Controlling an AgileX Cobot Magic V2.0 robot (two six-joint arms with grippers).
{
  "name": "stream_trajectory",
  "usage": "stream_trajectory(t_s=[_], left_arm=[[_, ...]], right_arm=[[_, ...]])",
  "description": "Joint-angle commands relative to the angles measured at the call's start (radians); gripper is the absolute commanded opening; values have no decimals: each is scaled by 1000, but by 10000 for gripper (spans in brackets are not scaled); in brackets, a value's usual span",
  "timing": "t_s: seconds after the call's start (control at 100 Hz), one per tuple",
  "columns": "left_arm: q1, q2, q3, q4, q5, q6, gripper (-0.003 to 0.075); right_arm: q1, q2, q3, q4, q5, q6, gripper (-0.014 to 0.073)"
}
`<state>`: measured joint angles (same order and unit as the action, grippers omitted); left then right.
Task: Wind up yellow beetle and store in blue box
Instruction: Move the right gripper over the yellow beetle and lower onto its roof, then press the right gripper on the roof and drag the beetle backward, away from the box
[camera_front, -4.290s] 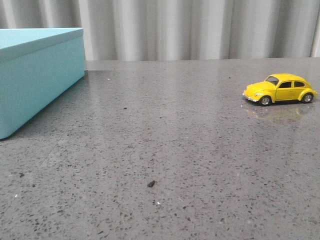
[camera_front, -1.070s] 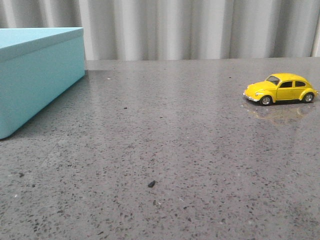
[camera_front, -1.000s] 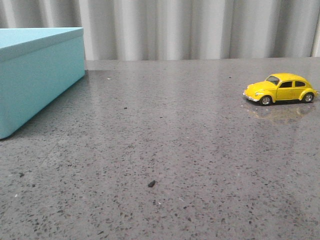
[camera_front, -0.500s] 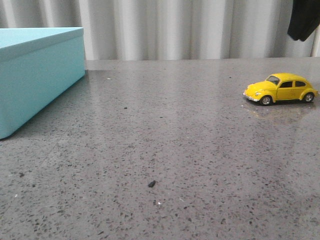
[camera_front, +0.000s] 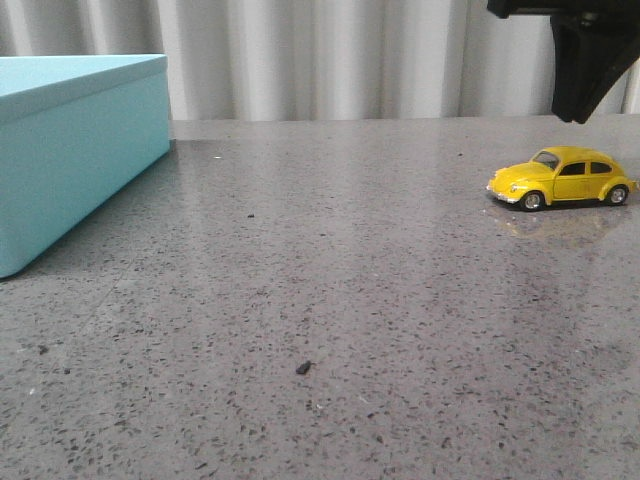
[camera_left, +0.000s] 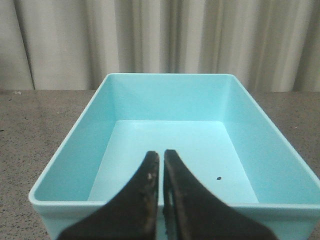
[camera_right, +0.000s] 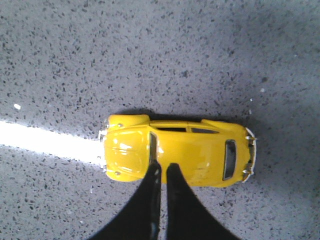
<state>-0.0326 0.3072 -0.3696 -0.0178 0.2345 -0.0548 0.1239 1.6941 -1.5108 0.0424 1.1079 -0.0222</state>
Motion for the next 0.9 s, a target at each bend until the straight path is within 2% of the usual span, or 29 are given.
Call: stream_trajectory(t_s=[0.0, 0.89], left_arm=[[1, 18, -35, -9, -67, -3, -21], [1, 18, -35, -9, -67, -3, -21]], right_arm=[[2, -18, -46, 0, -1, 12, -61], [2, 41, -66, -30, 25, 14, -61]])
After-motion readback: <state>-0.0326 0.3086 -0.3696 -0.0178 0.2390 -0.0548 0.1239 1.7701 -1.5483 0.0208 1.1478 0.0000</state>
